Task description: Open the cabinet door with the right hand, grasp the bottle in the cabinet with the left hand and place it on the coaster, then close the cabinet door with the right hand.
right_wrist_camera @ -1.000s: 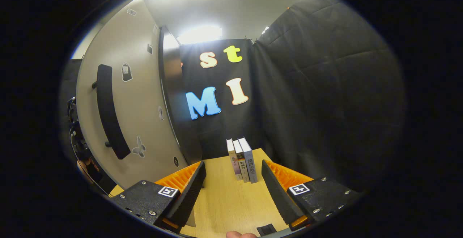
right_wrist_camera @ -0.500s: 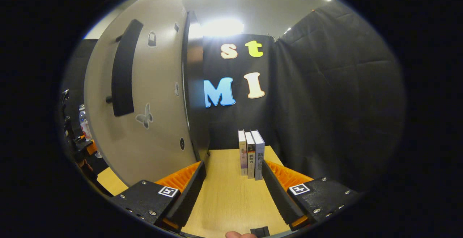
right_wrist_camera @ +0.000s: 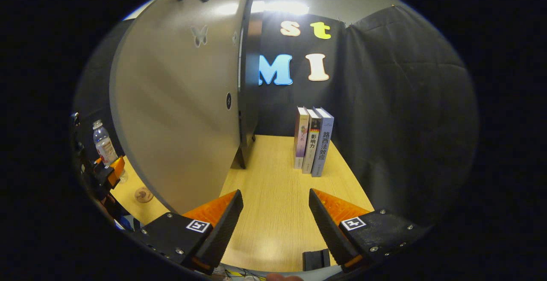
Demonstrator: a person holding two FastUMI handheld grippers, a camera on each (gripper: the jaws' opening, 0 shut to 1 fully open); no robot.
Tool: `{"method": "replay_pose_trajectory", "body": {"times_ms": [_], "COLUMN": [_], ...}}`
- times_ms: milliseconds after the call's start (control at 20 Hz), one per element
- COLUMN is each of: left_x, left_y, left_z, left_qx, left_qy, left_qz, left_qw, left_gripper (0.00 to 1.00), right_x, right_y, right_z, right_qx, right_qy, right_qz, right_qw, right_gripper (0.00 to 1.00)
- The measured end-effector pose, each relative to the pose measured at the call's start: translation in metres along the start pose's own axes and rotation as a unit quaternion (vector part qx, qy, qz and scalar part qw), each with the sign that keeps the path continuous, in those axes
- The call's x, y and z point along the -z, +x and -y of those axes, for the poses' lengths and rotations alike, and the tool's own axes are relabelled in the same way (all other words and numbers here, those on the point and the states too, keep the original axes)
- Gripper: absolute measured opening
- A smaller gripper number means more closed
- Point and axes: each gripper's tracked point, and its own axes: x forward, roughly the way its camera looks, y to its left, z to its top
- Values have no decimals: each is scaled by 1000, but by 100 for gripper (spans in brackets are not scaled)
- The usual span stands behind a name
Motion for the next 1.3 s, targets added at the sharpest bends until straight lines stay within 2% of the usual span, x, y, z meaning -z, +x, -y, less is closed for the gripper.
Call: {"method": "replay_pose_trajectory", "body": {"times_ms": [200, 400, 550, 650, 900, 950, 1000, 1050, 1100, 1300], "left_x": [17, 10, 24, 11, 37, 35, 35, 33, 29, 20], "left_y": [4, 3, 1, 4, 12, 10, 9, 10, 7, 6], "left_z": [4, 6, 2, 4, 5, 6, 6, 7, 6, 13], "left_qx": [6, 24, 34, 32, 29, 30, 30, 32, 32, 46], "left_qy": [28, 6, 3, 3, 0, -1, 2, 2, 1, -5], "left_qz": [-31, -33, -48, -49, -97, -93, -94, -89, -82, -62], "left_qw": [999, 999, 998, 998, 995, 995, 995, 996, 996, 997], "left_gripper": [74, 74, 74, 74, 74, 74, 81, 80, 74, 71], "right_x": [36, 54, 55, 54, 56, 55, 55, 56, 54, 60], "right_y": [6, 5, 12, 12, 19, 20, 21, 22, 22, 22], "right_z": [-4, -23, -29, -31, -27, -28, -28, -29, -30, -34], "right_qx": [-3, -24, -34, -38, -41, -41, -41, -42, -45, -55], "right_qy": [-18, -48, -58, -63, -65, -60, -58, -60, -63, -81], "right_qz": [-46, -64, -66, -67, -72, -71, -71, -71, -69, -70], "right_qw": [999, 997, 996, 995, 994, 995, 995, 995, 995, 993], "right_gripper": [96, 96, 95, 94, 95, 95, 95, 95, 95, 95]}}
